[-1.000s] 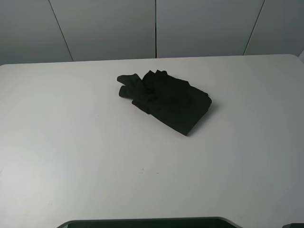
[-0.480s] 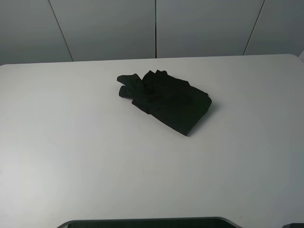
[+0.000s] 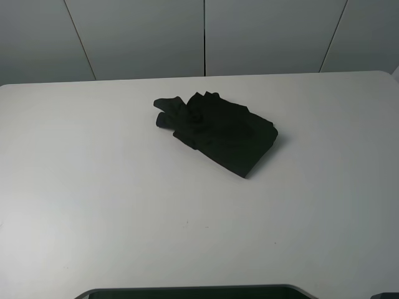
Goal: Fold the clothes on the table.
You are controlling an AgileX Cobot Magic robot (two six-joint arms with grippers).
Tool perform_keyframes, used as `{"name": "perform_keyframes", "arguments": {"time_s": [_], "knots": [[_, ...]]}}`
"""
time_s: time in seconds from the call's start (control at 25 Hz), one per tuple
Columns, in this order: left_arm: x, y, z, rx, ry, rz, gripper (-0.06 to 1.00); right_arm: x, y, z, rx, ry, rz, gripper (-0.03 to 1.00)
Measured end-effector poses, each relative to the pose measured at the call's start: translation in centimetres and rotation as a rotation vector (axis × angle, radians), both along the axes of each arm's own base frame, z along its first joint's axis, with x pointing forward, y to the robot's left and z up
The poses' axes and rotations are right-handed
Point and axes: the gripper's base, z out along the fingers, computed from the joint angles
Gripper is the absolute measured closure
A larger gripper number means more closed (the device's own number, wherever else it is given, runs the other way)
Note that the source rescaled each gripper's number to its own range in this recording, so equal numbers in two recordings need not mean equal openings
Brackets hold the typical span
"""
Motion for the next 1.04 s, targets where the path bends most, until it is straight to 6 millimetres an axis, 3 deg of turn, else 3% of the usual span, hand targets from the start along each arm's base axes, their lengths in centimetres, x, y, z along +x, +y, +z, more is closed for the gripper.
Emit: {"name": "perform_keyframes", "arguments": {"time_s": [1.04], "knots": [[-0.03,0.0,-0.04,0.0,0.005,-0.004,0.21,0.02,-0.03,-0.01,0.001,0.001,-0.045,0.06]]}}
